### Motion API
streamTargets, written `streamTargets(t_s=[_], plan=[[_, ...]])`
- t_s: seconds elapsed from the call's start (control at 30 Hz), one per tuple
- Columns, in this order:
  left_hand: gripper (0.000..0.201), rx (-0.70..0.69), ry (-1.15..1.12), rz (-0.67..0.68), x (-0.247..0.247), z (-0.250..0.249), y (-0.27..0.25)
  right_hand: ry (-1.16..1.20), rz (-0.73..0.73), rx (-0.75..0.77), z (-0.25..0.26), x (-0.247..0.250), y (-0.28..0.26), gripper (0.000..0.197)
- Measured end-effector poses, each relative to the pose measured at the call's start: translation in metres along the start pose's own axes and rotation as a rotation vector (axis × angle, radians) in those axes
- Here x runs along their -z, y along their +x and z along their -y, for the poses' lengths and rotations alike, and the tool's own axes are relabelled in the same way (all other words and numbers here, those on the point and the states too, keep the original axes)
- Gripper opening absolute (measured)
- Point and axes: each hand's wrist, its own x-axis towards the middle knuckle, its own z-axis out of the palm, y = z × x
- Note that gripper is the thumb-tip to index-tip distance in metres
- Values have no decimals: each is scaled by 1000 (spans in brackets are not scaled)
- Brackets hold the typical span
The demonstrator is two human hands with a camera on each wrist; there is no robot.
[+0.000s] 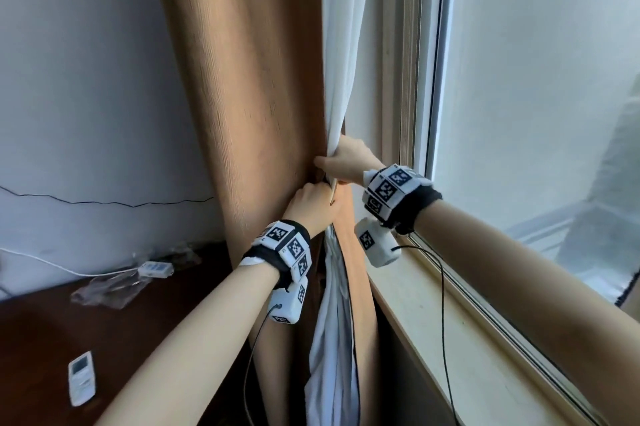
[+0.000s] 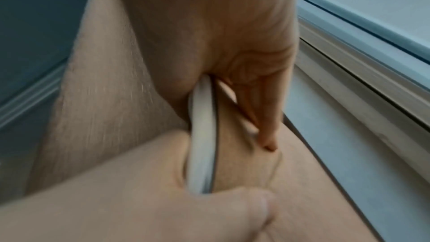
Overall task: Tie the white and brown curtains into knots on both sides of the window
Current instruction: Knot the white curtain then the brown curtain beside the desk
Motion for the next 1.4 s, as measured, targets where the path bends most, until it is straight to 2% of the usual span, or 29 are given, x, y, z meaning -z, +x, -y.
streamTargets(t_s=[0.03,0.07,0.17,0.27,0.33,0.37,0.43,0.47,0.53,0.6,0.63,0.7,0.8,0.87,0.93,1.0,1.03,1.07,1.13,1.2,1.23,1.3,1.33,1.4], plan=[[40,-29,10,22,1,2,-1,9,-8,35,-2,-2,-2,17],[36,-59,10,44,3,3,-2,-4,-19,71,-2,-2,-5,14],[34,-118,-99,139,12,5,-10,-92,-7,128,-8,1,-5,24],[54,-199,-174,196,5,14,-28,-116,0,129,-18,8,-1,30],[65,-273,-276,129,-11,23,-49,-124,4,127,-27,15,-1,28],[63,-290,-330,62,-20,27,-58,-134,4,123,-29,17,-1,27],[40,-253,-299,-56,-37,30,-71,-145,4,99,-30,19,-1,28],[32,-198,-202,-39,-44,29,-73,-145,2,89,-29,18,1,29],[46,-38,17,174,-59,26,-74,-135,-2,74,-26,13,2,25],[61,84,71,375,-76,21,-75,-103,-3,86,-22,6,2,11],[60,109,63,402,-85,19,-75,-90,-1,99,-21,4,2,11],[47,115,101,387,-97,16,-80,-96,3,110,-20,2,2,16],[33,160,135,415,-110,17,-90,-109,-9,105,-22,4,-1,11],[28,136,13,457,-101,17,-96,-149,-25,95,-25,8,0,11],[9,82,-365,494,-83,13,-106,-200,-25,97,-28,10,1,20],[19,49,-806,559,-57,6,-119,-222,-20,103,-27,12,2,26],[16,47,-975,582,-51,5,-124,-225,-18,105,-27,12,2,26],[10,45,-1075,590,-51,8,-127,-229,-13,102,-27,12,2,23],[28,65,-1156,601,-61,12,-130,-235,8,94,-25,12,3,13],[34,50,-1106,676,-80,5,-135,-256,38,94,-22,14,4,14],[35,-8,-1026,735,-87,-2,-139,-274,49,101,-21,15,4,20],[35,-167,-725,867,-100,-12,-144,-291,61,97,-21,16,4,27],[32,-227,-568,879,-103,-14,-144,-293,63,89,-22,17,4,27],[25,-252,-423,714,-101,-4,-136,-290,62,65,-26,17,4,23]])
